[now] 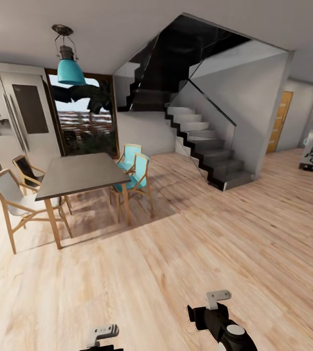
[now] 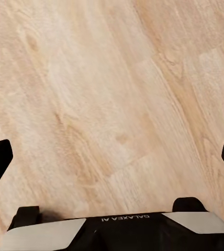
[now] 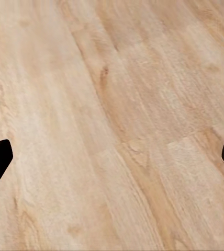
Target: Turn on the radio receiver that's on the table in the living room.
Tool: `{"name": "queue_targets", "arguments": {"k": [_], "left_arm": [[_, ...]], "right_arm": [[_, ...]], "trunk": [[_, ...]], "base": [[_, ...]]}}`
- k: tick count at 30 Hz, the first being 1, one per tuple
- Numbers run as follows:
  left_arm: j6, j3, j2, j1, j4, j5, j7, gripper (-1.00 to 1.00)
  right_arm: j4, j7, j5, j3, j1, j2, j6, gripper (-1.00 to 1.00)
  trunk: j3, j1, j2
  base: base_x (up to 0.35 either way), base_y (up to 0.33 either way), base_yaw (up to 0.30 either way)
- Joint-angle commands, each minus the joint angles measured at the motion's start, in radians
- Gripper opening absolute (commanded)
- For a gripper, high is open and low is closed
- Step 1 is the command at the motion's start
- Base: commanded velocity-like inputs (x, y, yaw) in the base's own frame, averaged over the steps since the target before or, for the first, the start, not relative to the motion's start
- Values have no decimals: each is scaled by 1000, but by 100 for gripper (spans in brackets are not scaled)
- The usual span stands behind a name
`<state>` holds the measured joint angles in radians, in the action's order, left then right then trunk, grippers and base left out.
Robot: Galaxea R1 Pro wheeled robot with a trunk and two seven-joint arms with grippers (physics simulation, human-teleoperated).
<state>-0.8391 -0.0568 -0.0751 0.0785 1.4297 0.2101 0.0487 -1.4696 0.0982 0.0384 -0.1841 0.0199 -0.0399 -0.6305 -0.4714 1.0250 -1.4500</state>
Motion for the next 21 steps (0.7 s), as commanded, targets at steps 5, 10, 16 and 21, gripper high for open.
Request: {"name": "queue_targets", "arguments": {"k": [5,10,16,21], "left_arm": [[0,0,0,0,0,0,-1,100],[0,0,-1,0,0,0,-1,100],[0,0,-2,0,0,1,-1,100],[0,0,-2,0,0,2,-1,100]], "right_arm": [[0,0,0,0,0,0,0,100],[0,0,0,0,0,0,0,100],[0,0,0,0,0,0,0,100],[1,0,0,0,0,0,0,100]], "trunk": [[0,0,0],[0,0,0],[0,0,0],[0,0,0]], "base": [[333,0,-300],[333,0,-300],[333,0,-300],[332,0,-300]]}}
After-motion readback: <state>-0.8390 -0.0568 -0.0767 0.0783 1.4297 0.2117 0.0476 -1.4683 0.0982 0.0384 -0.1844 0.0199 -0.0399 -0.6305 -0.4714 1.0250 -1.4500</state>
